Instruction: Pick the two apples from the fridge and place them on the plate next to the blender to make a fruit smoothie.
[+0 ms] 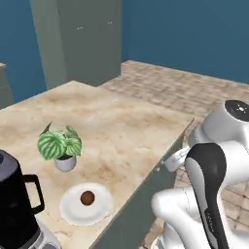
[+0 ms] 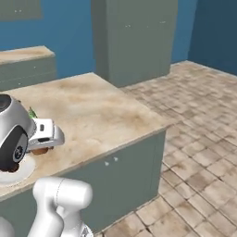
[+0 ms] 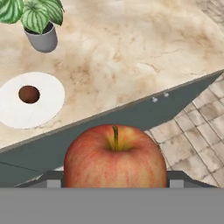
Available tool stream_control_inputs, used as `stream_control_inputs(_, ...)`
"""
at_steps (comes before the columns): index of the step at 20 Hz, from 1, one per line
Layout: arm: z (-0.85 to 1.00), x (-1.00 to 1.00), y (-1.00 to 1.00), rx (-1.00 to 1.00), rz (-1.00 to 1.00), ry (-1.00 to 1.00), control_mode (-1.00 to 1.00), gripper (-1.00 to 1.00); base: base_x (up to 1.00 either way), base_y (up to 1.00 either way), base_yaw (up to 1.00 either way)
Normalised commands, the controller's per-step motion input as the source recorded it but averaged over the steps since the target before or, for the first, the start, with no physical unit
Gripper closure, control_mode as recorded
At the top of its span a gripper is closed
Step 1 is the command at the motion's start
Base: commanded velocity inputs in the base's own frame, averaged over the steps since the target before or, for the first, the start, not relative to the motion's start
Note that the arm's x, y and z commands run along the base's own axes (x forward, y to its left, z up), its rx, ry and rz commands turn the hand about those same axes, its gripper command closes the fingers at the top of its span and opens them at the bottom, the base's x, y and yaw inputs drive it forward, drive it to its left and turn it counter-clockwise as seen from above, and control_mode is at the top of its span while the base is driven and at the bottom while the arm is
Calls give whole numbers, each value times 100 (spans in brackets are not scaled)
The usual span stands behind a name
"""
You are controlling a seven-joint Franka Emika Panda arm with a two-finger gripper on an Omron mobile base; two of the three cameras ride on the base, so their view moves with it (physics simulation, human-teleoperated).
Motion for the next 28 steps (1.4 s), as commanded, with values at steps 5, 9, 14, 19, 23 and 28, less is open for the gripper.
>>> stream_control_inputs(5,0,0,0,0,0,0,100,100,-6,0,100)
stream_control_inputs(9,0,0,0,0,0,0,100,100,23,0,90)
stream_control_inputs(14,-28,96,37,-4,15,7,-100,100,0,0,0)
stream_control_inputs(19,-85,78,57,-14,0,21,-100,100,0,0,0)
stream_control_inputs(23,-100,56,32,-7,0,17,-100,100,0,0,0)
stream_control_inputs(28,-76,66,6,0,1,12,-100,100,0,0,0)
